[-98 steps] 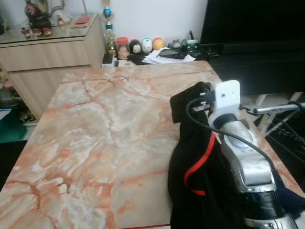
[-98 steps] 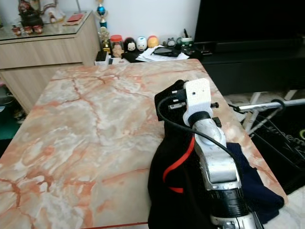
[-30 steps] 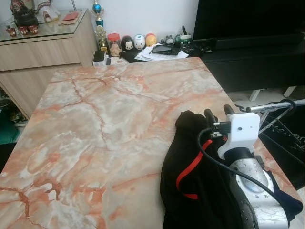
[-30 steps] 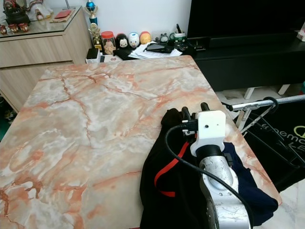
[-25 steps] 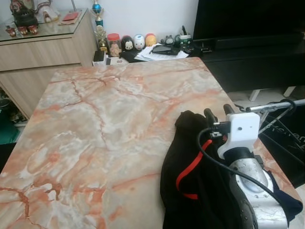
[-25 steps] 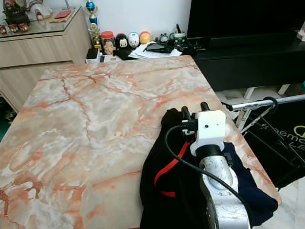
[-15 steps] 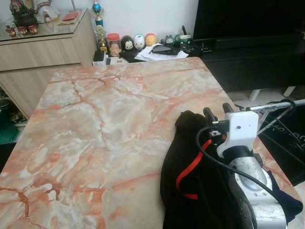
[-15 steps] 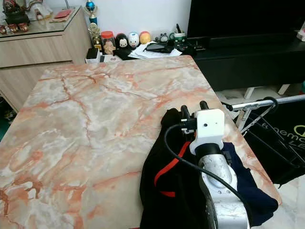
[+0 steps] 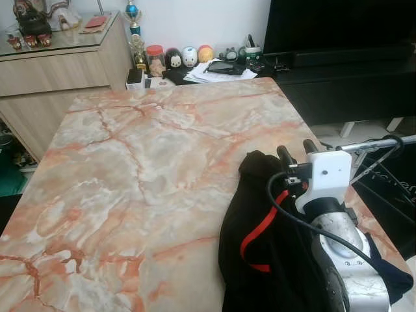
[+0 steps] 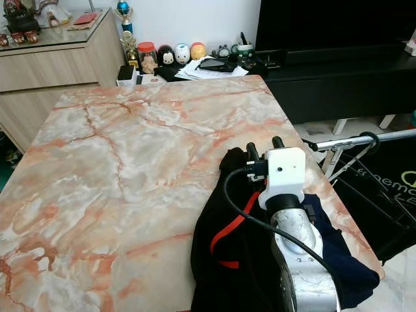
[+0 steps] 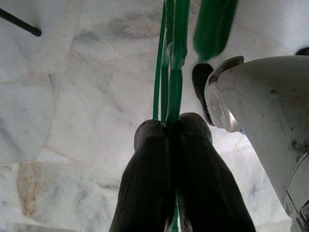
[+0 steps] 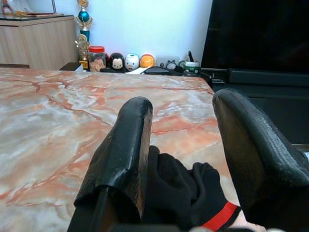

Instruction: Hang hanger

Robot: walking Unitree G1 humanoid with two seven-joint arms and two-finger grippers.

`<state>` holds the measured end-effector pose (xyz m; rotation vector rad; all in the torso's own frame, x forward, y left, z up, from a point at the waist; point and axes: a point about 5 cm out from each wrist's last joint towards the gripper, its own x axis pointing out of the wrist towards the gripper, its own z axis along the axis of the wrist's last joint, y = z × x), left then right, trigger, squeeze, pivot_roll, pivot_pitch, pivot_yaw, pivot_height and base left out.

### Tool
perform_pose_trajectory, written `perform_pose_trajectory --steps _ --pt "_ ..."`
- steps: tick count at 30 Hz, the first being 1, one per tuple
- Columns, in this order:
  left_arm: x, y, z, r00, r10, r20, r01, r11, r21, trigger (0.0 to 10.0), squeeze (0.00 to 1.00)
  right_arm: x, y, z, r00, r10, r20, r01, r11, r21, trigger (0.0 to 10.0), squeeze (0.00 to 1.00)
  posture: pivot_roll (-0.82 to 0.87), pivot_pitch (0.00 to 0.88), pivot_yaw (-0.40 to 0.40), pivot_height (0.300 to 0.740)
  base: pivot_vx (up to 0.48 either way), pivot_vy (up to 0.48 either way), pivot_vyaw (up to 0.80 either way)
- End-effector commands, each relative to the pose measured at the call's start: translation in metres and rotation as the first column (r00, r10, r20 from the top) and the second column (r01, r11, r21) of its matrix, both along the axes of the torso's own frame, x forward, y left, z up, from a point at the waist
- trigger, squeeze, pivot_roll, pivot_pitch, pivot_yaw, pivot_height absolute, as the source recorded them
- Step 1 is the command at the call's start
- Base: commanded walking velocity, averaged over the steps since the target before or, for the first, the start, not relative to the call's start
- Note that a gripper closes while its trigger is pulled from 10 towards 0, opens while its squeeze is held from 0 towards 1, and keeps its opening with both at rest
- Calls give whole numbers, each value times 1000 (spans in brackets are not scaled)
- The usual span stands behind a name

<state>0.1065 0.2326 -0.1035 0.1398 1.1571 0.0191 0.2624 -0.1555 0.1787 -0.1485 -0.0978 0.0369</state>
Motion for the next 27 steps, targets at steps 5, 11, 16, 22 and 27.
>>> perform_pose_trajectory --steps 5,11,16,22,27 --pt "-5 2 -1 1000 -3 -11 3 1000 7 10000 0 2 1 -1 1000 0 1 0 1000 1 10000 0 -214 0 36 740 -192 0 0" --pt "-5 2 -1 1000 -8 -12 8 1000 8 10000 0 2 2 -1 1000 4 4 -4 1000 2 10000 0 -218 0 38 740 -80 0 0" --pt "-5 2 -1 1000 -10 -12 10 1000 8 10000 0 3 2 0 1000 6 7 -6 1000 2 10000 0 -219 0 37 740 -144 0 0" --pt "-6 2 -1 1000 -12 -13 12 1000 8 10000 0 3 3 0 1000 7 10 -7 1000 3 10000 0 -220 0 37 740 -80 0 0" --pt "-6 2 -1 1000 -11 -13 11 1000 6 10000 0 4 3 0 1000 9 11 -9 1000 3 10000 0 -219 0 36 740 -246 0 0"
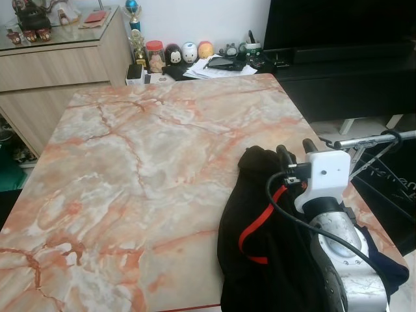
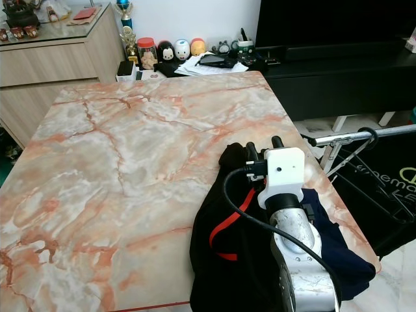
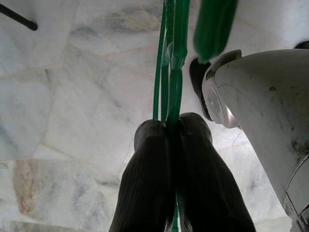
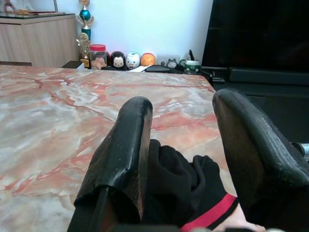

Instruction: Hang hanger

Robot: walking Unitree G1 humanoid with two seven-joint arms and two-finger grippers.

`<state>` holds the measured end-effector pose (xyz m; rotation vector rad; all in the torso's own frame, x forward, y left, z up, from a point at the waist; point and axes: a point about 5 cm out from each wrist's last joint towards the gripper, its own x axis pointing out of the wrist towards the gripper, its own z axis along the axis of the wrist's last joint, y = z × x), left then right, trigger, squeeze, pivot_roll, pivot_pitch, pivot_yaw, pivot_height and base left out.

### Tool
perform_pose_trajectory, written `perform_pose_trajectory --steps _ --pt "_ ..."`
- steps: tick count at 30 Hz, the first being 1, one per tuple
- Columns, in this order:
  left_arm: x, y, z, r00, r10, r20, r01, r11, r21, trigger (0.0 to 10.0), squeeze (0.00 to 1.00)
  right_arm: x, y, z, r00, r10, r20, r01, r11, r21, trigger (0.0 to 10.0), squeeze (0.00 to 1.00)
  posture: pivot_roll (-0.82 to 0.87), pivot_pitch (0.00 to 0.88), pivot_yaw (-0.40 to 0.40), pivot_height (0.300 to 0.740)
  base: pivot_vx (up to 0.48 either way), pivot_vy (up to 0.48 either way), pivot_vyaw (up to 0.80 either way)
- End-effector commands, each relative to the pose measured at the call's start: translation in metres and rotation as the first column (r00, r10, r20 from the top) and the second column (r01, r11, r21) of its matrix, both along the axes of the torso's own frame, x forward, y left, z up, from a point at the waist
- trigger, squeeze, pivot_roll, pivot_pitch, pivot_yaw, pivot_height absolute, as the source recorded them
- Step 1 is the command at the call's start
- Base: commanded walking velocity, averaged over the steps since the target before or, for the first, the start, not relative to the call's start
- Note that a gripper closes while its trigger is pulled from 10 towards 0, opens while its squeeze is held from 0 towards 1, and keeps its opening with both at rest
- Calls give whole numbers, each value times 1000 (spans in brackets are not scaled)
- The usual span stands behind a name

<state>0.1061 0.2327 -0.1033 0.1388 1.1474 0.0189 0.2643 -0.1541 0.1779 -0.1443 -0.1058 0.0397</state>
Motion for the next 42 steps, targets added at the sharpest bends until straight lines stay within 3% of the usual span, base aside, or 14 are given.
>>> perform_pose_trajectory --steps 1,42 --pt "-6 2 -1 1000 -11 -23 11 1000 7 10000 0 2 2 1 1000 4 3 -4 1000 -1 10000 0 -219 0 36 740 -259 0 0" --pt "-5 2 -1 1000 -10 -20 11 1000 8 10000 0 4 0 1 1000 2 10 -2 1000 -8 10000 0 -215 0 36 740 -259 0 0"
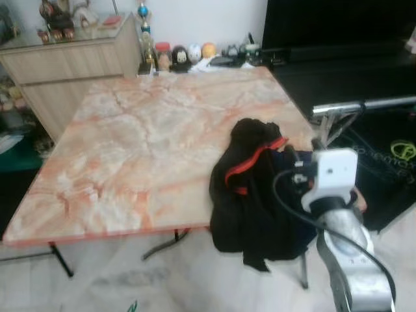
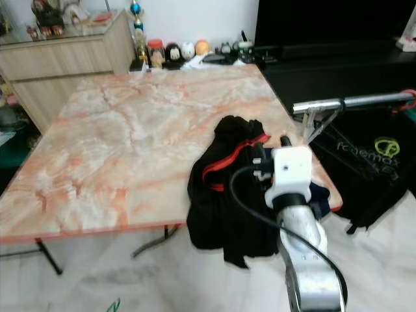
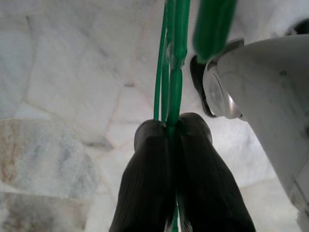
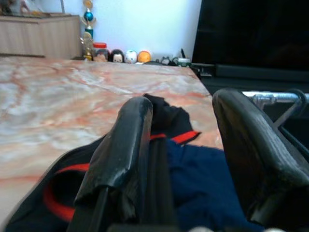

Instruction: Hang hanger

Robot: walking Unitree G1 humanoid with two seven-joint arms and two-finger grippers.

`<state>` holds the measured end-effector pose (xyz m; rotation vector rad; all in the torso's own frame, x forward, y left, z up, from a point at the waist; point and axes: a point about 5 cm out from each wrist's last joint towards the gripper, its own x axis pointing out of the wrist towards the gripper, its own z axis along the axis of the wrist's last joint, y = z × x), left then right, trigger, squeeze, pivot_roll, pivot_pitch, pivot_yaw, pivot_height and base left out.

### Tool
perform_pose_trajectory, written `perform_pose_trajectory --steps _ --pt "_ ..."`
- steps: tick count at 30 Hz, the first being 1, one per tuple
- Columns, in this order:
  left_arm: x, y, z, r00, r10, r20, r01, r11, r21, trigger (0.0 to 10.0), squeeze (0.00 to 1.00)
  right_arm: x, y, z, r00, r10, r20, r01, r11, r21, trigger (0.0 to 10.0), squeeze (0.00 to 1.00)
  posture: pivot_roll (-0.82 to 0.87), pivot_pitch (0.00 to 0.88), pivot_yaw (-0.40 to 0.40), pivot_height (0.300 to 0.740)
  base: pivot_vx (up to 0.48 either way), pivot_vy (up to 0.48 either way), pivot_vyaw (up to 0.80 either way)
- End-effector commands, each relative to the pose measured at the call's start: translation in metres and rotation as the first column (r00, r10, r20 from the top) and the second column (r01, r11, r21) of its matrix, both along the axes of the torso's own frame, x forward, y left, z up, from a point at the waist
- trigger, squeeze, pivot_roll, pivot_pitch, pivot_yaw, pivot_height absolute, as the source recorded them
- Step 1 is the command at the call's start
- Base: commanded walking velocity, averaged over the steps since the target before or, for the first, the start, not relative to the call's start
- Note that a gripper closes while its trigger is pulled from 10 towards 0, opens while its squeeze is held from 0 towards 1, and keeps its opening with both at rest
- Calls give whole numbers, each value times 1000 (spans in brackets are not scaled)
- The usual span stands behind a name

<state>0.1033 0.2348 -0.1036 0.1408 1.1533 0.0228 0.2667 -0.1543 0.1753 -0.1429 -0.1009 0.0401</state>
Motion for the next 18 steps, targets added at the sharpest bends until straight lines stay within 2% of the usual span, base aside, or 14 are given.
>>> perform_pose_trajectory --steps 1,10,18 --pt "-2 0 -1 1000 -13 -14 13 1000 4 10000 0 1 0 4 1000 2 15 -2 1000 -9 10000 0 -214 0 36 740 -259 0 0" --pt "-2 0 -1 1000 -17 -16 17 1000 5 10000 0 1 0 4 1000 2 15 -2 1000 -8 10000 0 -215 0 36 740 -256 0 0" --pt "-2 0 -1 1000 -24 -17 24 1000 9 10000 0 2 2 4 1000 7 16 -7 1000 -4 10000 0 -213 0 36 740 0 0 0"
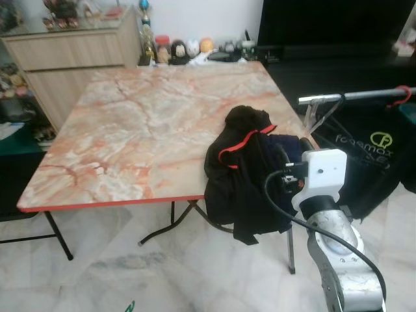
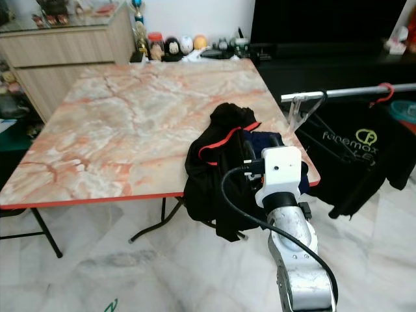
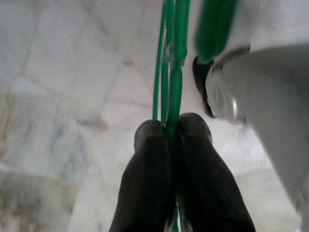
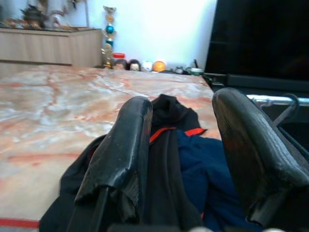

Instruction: Hang hanger

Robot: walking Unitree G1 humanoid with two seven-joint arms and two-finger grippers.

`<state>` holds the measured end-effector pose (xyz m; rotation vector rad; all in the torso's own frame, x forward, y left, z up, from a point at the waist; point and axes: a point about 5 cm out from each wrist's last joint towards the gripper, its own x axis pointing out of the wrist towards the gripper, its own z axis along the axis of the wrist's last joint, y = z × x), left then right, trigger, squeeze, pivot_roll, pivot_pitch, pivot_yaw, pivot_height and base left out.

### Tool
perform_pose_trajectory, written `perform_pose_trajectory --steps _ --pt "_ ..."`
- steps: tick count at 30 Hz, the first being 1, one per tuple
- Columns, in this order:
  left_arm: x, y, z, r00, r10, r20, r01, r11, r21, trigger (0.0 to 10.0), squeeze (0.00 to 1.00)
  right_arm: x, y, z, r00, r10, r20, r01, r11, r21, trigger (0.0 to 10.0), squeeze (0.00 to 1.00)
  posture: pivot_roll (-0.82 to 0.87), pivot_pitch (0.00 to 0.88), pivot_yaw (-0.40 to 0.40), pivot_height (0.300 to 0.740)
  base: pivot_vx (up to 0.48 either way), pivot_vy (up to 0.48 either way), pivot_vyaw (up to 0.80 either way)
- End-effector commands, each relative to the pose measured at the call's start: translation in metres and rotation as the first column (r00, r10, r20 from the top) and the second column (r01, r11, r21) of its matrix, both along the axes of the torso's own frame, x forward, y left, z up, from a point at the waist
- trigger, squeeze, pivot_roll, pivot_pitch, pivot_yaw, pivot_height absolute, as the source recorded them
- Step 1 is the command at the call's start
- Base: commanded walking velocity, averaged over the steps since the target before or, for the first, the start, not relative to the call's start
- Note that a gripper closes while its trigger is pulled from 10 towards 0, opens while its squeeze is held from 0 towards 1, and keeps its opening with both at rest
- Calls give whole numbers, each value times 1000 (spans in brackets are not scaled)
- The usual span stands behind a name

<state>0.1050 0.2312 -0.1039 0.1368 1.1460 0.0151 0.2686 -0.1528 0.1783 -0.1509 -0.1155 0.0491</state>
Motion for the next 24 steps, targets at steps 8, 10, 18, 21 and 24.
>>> perform_pose_trajectory --steps 8,10,18,21,24 --pt "-2 3 0 1000 -20 -18 20 1000 10 10000 0 1 1 1 1000 -2 1 2 1000 2 10000 0 -213 0 36 740 0 0 0" --pt "-2 3 0 1000 -21 -16 21 1000 10 10000 0 1 1 1 1000 -1 1 1 1000 1 10000 0 -213 0 36 740 0 0 0" --pt "-2 3 0 999 -34 -20 34 999 11 10000 0 1 1 1 1000 0 0 0 1000 2 10000 0 -213 0 36 740 0 0 0" --pt "-2 3 0 999 -44 -25 45 999 16 10000 0 1 1 1 1000 0 -1 0 1000 2 10000 0 -213 0 36 740 0 0 0" --pt "-2 3 0 998 -58 -23 58 998 20 10000 0 1 0 0 1000 -1 -2 1 1000 1 10000 0 -213 0 35 740 0 -84 0"
